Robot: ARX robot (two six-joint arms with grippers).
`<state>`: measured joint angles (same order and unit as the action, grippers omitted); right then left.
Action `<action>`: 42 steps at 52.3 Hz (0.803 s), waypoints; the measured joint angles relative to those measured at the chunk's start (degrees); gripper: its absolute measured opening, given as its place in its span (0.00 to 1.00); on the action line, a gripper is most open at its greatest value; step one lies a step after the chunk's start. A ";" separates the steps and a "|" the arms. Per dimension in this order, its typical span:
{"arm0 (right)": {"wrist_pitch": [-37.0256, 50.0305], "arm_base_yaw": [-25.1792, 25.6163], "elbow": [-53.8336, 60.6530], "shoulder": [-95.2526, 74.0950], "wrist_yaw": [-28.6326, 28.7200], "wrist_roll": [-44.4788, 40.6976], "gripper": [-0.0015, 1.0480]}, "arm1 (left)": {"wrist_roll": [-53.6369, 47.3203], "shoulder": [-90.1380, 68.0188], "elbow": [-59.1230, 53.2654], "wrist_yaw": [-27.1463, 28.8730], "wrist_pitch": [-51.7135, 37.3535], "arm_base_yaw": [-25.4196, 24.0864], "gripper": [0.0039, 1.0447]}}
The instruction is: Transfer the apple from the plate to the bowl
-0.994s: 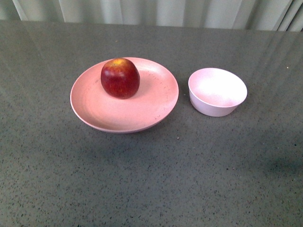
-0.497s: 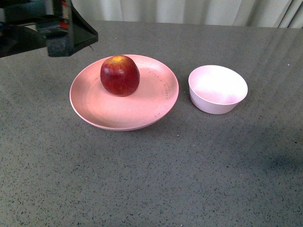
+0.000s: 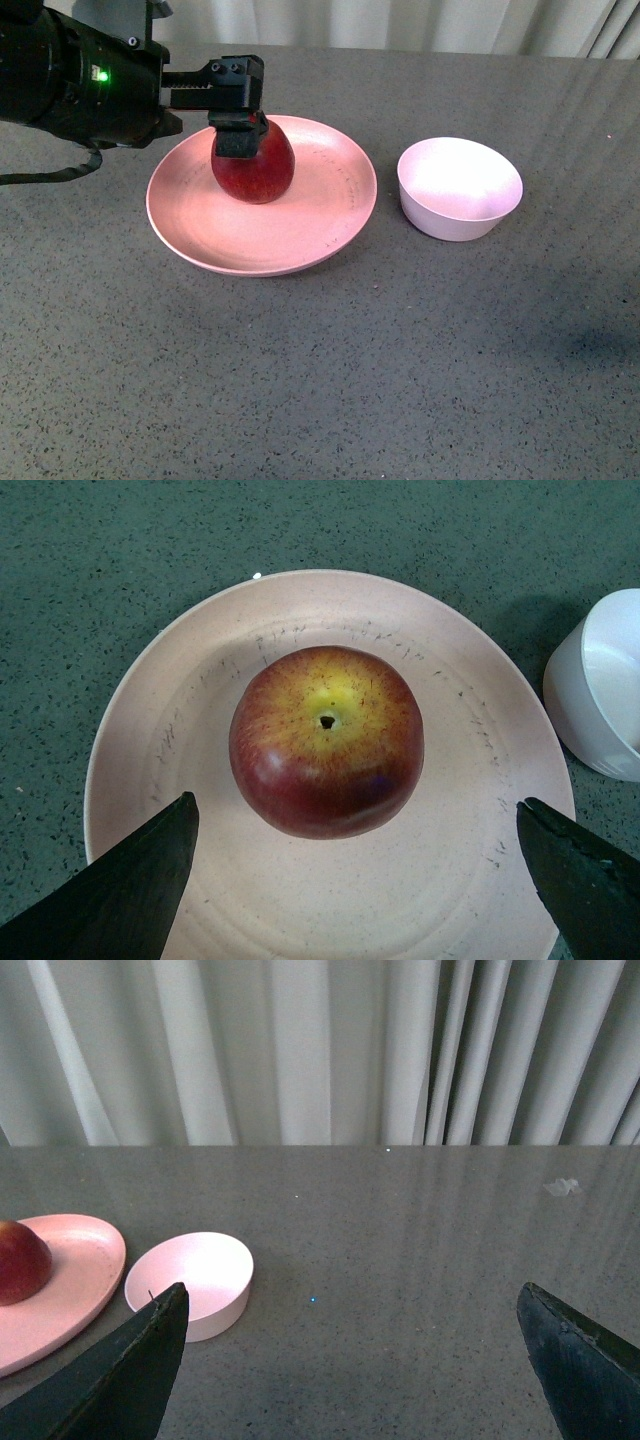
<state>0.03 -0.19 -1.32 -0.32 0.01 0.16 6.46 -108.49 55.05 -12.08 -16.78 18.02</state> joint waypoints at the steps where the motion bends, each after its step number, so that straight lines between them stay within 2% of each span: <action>1: 0.00 0.00 0.00 0.00 0.00 0.00 0.91 | -0.13 -0.44 0.35 0.11 0.04 0.07 0.92; 42: 0.00 0.02 0.00 0.00 0.00 0.00 0.91 | -1.38 -13.33 11.87 5.05 3.19 2.32 0.92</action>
<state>0.03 -0.16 -1.32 -0.32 0.01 0.16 5.08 -121.82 66.92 -7.03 -13.58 20.34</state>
